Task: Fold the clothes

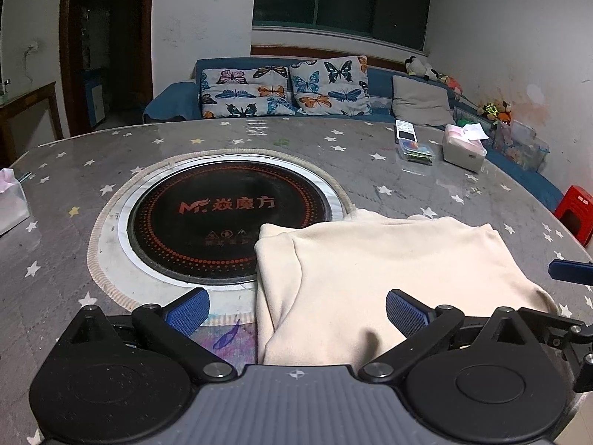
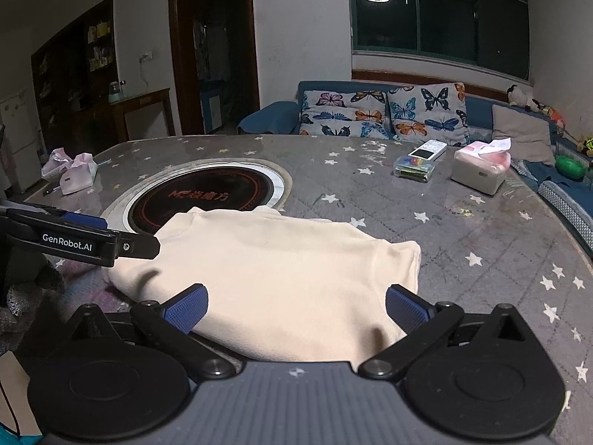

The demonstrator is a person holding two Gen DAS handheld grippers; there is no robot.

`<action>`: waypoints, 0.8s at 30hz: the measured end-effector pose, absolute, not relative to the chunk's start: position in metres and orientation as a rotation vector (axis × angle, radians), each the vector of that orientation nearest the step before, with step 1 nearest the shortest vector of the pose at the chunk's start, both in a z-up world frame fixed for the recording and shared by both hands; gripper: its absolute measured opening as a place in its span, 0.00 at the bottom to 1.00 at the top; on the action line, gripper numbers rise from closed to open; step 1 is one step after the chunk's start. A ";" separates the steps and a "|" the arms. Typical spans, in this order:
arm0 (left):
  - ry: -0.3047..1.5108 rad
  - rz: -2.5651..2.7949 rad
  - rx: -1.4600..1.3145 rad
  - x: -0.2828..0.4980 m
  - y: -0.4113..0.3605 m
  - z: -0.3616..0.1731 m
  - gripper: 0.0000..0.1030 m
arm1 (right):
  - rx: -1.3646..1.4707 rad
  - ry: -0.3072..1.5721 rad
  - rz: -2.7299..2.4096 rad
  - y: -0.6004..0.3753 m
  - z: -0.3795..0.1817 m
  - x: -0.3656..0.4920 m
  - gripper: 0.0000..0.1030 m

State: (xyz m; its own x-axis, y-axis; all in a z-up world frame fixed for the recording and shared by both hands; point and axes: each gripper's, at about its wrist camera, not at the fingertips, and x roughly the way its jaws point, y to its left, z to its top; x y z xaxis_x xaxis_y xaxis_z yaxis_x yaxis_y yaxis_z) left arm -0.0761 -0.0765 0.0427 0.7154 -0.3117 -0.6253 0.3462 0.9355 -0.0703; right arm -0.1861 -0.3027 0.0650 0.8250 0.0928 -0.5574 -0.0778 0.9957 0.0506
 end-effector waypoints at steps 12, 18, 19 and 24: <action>0.660 -0.363 0.056 -0.095 -0.072 0.048 1.00 | -0.019 0.549 0.100 -0.288 0.072 -0.201 1.00; 0.655 -0.377 0.064 -0.110 -0.072 0.049 1.00 | -0.041 0.546 0.125 -0.280 0.075 -0.210 1.00; 0.654 -0.379 0.066 -0.112 -0.072 0.049 1.00 | -0.046 0.547 0.131 -0.278 0.075 -0.211 1.00; 0.649 -0.360 0.058 -0.117 -0.066 0.049 1.00 | -0.071 0.555 0.170 -0.266 0.077 -0.215 1.00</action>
